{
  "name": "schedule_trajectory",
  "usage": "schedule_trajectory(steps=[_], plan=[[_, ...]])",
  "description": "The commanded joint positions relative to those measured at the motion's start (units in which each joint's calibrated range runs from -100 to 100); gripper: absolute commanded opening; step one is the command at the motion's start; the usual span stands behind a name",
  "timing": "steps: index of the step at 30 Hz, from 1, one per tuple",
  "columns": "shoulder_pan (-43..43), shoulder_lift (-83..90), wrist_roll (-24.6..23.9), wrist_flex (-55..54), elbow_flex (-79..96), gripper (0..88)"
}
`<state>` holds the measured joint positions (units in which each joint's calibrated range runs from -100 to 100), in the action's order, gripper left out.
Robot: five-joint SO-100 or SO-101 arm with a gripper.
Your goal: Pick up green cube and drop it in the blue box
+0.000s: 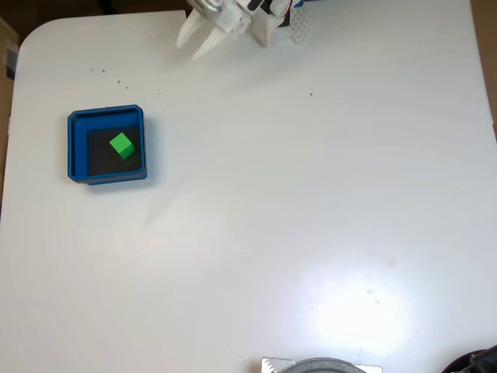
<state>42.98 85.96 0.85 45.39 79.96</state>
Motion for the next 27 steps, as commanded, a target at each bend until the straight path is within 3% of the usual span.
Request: schedule_trajectory(steps=[1, 16, 27], plan=[[-0.1, 1.2, -0.1, -8.6, 4.6, 16.6], [-0.8, 12.9, -0.1, -9.1, 14.7, 16.6], [-17.0, 12.9, 0.0, -8.9, 19.8, 16.6]])
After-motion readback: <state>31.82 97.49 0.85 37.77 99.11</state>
